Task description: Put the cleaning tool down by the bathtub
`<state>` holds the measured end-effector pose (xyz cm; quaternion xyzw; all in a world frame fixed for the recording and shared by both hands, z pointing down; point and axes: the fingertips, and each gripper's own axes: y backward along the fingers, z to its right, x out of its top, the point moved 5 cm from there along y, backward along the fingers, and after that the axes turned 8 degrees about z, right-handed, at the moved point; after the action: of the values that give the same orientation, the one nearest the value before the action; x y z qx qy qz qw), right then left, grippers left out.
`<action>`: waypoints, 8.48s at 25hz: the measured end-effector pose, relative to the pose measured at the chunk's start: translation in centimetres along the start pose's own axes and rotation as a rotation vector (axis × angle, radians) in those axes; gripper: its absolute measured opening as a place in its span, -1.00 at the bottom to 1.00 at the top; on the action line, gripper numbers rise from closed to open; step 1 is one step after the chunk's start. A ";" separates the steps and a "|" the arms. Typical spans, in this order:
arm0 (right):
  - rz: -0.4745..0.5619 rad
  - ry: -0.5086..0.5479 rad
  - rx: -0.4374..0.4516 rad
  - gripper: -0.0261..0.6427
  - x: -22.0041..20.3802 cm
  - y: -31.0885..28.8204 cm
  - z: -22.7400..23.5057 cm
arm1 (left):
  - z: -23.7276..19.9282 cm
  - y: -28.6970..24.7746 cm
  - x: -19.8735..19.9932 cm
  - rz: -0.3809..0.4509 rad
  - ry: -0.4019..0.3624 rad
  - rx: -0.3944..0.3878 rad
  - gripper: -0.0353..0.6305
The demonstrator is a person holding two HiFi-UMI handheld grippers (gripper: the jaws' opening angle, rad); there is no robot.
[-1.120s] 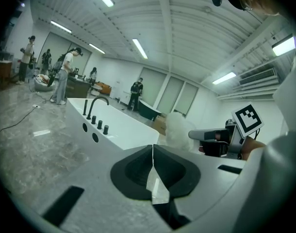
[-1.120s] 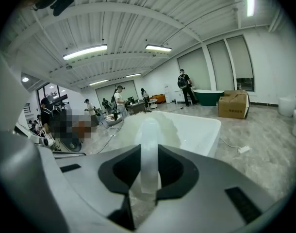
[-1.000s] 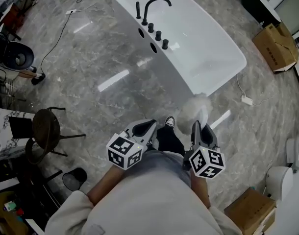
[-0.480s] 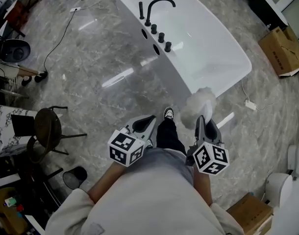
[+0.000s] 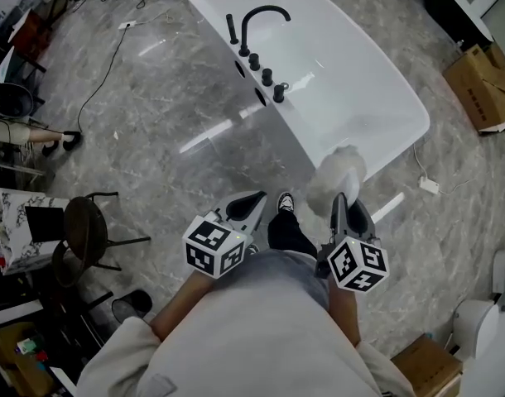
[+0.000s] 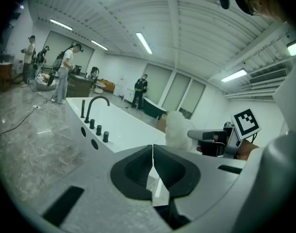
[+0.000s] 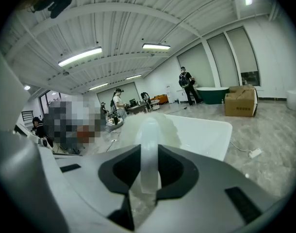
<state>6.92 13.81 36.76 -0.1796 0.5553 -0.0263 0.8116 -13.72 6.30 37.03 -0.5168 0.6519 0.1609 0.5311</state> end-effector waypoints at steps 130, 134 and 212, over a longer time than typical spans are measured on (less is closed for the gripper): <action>-0.659 0.200 0.160 -0.69 -13.5 -26.1 14.4 | -6.6 -14.7 4.6 0.038 0.135 0.244 -0.87; -0.690 0.214 0.156 -0.69 -14.4 -26.1 15.0 | -6.4 -14.6 4.5 0.031 0.135 0.247 -0.87; -0.847 0.321 0.122 -0.63 -20.2 -28.2 17.6 | -6.2 -15.6 4.6 -0.054 0.075 0.245 -0.87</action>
<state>19.70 -3.00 69.45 -0.3364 0.5492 -0.4159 0.6421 -3.36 -7.16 40.77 -0.4709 0.6720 0.0464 0.5696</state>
